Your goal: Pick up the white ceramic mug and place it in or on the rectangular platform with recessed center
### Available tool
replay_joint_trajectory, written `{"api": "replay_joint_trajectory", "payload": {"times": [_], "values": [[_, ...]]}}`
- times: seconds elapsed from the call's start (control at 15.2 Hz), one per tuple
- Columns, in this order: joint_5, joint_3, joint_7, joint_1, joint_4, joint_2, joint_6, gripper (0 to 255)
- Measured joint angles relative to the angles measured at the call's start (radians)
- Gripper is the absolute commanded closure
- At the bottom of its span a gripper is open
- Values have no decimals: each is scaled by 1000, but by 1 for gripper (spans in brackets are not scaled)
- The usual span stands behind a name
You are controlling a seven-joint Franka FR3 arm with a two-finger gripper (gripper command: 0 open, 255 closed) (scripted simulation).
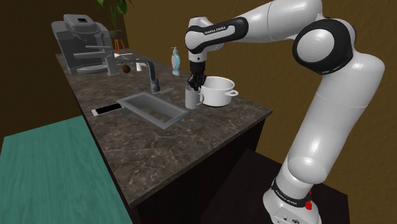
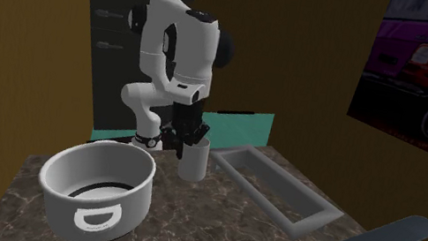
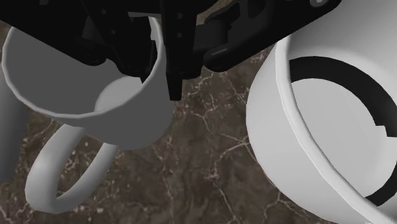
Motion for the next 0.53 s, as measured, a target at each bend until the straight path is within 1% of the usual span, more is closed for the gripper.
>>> {"api": "replay_joint_trajectory", "payload": {"times": [0.53], "values": [[0,1,1,1,103,-2,-105,255]]}}
